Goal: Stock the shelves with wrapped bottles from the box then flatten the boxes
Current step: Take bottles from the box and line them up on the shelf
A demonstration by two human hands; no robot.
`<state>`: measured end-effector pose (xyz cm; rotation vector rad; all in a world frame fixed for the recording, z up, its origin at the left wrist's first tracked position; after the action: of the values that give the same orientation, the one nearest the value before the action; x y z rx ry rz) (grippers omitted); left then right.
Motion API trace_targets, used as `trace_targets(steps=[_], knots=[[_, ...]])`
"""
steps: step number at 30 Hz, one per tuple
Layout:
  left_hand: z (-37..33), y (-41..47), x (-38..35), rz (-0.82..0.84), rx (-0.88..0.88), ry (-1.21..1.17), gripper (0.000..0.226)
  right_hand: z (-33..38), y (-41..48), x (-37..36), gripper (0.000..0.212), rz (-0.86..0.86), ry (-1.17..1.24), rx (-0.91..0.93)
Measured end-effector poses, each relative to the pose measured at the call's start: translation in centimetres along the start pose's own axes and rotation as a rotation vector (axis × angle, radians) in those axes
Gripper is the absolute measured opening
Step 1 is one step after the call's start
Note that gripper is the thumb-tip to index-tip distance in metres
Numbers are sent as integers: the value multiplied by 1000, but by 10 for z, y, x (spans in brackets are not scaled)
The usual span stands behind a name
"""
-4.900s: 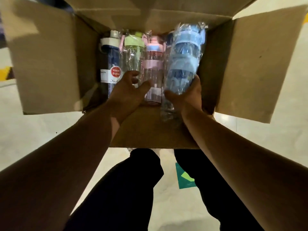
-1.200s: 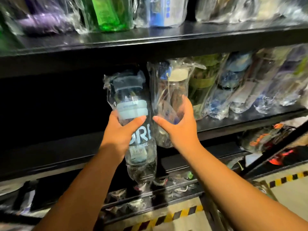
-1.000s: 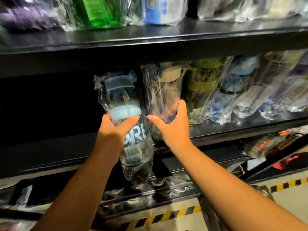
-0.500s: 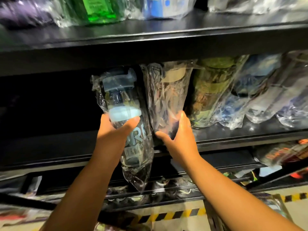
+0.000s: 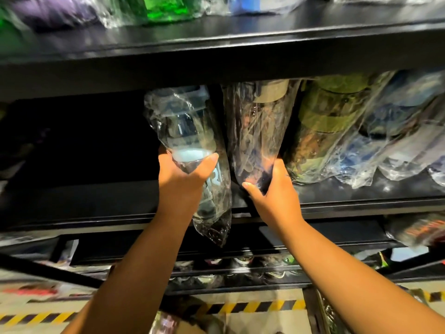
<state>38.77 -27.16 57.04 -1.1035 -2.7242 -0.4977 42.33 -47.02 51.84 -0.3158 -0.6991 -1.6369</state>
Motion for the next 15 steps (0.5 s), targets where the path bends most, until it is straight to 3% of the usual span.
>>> trace_targets(steps=[3, 8, 11, 15], knots=[[5, -1, -5, -109, -112, 75, 78, 0, 0, -1, 43, 2, -3, -4], [13, -7, -18, 59, -169, -134, 66, -1, 1, -1, 47, -17, -40, 0], [12, -11, -16, 35, -215, -148, 68, -2, 2, -1, 49, -14, -32, 16], [24, -12, -14, 103, -185, -79, 94, -3, 1, -1, 48, -15, 2, 33]])
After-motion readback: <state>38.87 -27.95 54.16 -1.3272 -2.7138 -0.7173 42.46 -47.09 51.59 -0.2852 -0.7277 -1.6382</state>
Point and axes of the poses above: each hand's wrist, its own y-axis towards the middle knuckle, its own x-axis out of the back of the hand, z = x × y, the point moved 3 cm from there along y, towards the middle knuckle, and after that the axes turned 7 degrees about -z, right-handed, at the moved point
